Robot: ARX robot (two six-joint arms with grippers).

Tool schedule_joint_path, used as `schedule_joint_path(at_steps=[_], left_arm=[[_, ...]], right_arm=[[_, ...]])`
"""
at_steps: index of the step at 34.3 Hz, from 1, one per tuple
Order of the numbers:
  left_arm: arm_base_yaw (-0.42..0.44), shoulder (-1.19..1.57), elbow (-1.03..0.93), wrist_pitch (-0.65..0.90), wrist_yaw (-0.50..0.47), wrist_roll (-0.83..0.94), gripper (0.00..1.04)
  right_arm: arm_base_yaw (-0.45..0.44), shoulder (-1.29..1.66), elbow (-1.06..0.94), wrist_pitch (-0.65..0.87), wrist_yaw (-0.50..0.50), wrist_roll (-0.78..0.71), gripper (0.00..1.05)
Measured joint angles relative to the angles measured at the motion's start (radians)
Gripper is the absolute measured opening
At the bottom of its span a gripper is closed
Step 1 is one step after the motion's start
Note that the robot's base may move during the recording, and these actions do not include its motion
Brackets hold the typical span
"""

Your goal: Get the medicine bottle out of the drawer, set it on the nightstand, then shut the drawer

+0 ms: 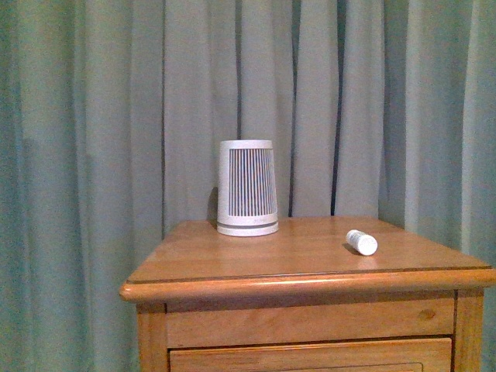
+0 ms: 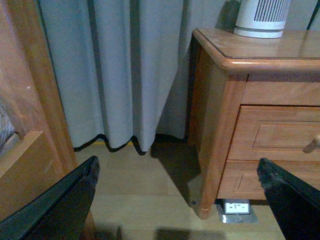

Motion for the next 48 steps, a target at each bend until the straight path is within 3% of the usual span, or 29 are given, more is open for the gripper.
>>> schedule_joint_path(at_steps=[2, 6, 19, 21, 28, 36, 48], left_arm=[[0.000, 0.000, 0.000, 0.000, 0.001, 0.000, 0.98], [0.000, 0.000, 0.000, 0.000, 0.000, 0.000, 0.98], [0.000, 0.000, 0.000, 0.000, 0.000, 0.000, 0.98], [0.000, 0.000, 0.000, 0.000, 0.000, 0.000, 0.98], [0.000, 0.000, 0.000, 0.000, 0.000, 0.000, 0.98], [0.000, 0.000, 0.000, 0.000, 0.000, 0.000, 0.98], [0.000, 0.000, 0.000, 0.000, 0.000, 0.000, 0.98]], right_arm=[[0.000, -0.038, 0.000, -0.033, 0.000, -0.002, 0.17], [0.000, -0.153, 0.000, -0.168, 0.000, -0.004, 0.02], [0.000, -0.184, 0.000, -0.181, -0.002, -0.006, 0.03], [0.000, -0.184, 0.000, -0.181, -0.002, -0.006, 0.10], [0.000, -0.184, 0.000, -0.181, -0.002, -0.006, 0.54], [0.000, -0.184, 0.000, -0.181, -0.002, -0.006, 0.96], [0.000, -0.184, 0.000, -0.181, -0.002, -0.006, 0.98]])
